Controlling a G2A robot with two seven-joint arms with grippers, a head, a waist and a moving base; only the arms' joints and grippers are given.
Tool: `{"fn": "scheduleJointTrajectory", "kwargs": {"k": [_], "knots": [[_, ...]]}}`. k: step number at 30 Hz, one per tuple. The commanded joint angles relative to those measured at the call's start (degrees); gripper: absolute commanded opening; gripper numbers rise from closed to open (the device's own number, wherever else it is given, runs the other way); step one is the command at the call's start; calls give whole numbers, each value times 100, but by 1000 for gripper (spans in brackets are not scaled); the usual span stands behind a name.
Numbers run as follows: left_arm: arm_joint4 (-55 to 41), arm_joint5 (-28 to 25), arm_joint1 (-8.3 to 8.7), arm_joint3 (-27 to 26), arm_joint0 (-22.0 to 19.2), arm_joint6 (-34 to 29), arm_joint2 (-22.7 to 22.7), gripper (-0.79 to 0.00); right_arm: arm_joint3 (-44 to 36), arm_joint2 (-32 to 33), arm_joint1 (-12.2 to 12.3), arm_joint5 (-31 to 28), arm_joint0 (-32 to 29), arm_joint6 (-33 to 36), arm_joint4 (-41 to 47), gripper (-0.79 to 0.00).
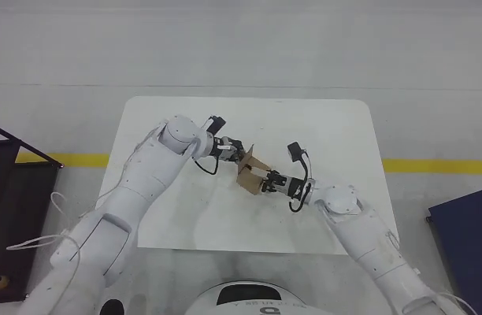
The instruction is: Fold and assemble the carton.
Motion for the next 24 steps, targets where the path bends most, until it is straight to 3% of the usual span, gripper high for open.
{"fn": "scheduleJointTrajectory", "kwargs": {"k": [1, 13, 24], "knots": [[36, 25, 49, -171, 120, -86, -47, -785, -13, 63, 15, -7, -28, -10, 22, 0], [253, 340, 371, -1279, 856, 306, -656, -785, -93, 323, 88, -65, -180, -2, 94, 0], [212, -21, 547, -2200, 1426, 196, -968, -785, 75, 284, 83, -79, -131, 46, 166, 0]]}}
